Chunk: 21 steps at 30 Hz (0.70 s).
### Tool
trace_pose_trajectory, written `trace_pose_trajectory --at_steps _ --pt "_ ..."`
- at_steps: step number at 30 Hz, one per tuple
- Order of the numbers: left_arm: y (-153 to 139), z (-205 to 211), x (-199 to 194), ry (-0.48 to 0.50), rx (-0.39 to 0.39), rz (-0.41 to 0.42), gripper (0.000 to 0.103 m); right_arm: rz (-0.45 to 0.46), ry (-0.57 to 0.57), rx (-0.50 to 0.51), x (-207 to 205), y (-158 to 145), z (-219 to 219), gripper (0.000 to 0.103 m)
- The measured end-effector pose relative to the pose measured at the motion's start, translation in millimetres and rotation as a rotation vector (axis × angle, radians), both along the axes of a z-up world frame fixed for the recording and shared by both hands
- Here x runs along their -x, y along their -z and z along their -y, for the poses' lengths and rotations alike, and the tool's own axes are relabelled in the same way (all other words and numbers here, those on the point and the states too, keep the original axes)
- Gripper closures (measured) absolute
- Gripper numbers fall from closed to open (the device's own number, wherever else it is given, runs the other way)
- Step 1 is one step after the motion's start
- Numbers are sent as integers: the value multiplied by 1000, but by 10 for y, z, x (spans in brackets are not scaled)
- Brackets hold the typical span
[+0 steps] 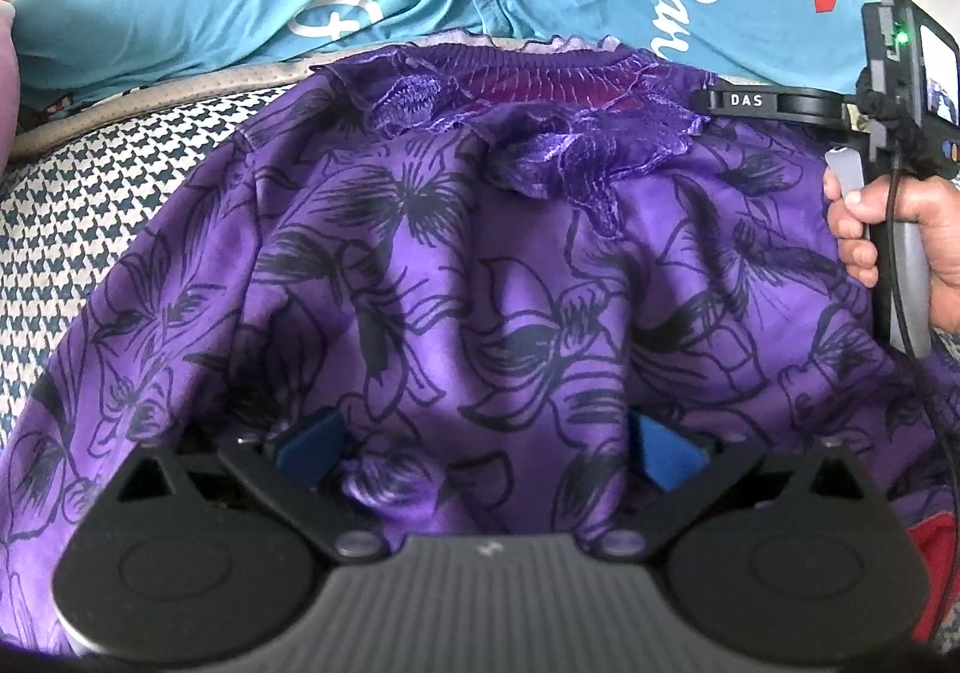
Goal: Fold clothes
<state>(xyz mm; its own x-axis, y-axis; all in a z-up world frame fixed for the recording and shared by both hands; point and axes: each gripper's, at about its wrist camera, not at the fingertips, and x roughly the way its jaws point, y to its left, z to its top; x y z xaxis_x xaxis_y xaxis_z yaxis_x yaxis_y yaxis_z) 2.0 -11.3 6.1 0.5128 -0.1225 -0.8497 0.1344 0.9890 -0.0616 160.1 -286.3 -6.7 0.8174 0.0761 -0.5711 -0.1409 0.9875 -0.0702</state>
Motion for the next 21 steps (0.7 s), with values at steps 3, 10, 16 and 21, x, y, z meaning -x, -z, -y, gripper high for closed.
trace_pose_trajectory --at_steps 3,10,16,21 --pt "14 24 -13 2 -8 -2 0 8 -38 11 24 10 -60 76" --pt "20 69 -35 2 -30 15 0 137 130 -92 93 -184 123 100" --pt "7 75 -52 -3 -28 12 0 166 225 -174 82 -295 270 96" --pt "-45 65 -56 -9 -15 17 0 136 256 -180 156 -347 317 62"
